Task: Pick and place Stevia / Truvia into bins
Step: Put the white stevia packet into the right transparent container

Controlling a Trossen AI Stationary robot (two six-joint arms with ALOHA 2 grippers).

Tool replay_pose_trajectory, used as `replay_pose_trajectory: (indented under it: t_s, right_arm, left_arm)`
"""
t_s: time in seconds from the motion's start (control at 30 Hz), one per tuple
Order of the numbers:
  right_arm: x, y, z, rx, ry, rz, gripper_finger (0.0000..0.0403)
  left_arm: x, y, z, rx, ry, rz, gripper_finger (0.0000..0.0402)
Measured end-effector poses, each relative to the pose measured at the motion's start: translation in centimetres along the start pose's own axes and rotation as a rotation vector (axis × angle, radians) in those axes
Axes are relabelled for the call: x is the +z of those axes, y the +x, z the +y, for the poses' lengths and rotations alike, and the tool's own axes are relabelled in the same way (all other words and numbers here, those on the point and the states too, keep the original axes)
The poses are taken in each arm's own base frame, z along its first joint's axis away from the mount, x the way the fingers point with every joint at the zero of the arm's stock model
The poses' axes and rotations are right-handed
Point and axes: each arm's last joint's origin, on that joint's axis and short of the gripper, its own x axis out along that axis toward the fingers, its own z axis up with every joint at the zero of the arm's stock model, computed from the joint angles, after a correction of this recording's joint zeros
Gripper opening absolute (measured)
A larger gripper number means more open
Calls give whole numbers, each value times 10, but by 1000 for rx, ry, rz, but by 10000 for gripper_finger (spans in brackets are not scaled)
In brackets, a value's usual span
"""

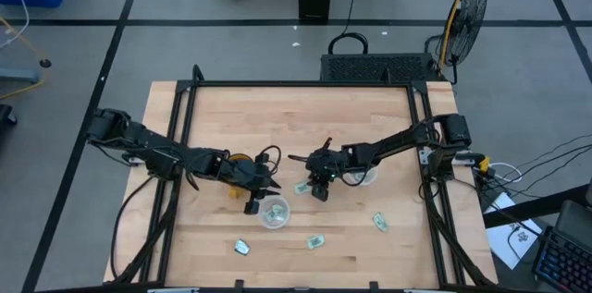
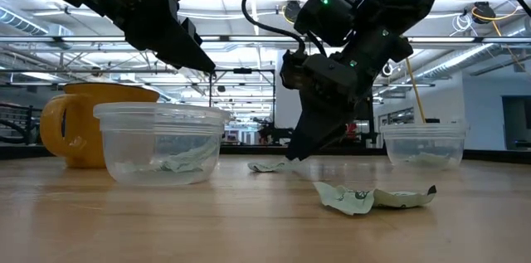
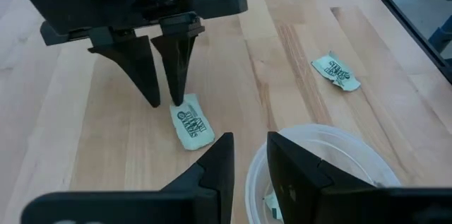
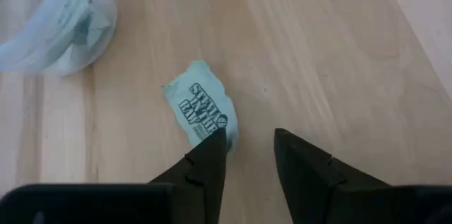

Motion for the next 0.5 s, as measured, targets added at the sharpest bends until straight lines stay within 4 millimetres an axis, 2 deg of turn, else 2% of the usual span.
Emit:
replay_pose_trajectory:
  t_s: [0.5]
  right_arm:
    - [3, -1, 3, 18, -40, -31, 5]
  left_arm:
    - [0, 0, 0, 0, 0, 0, 90]
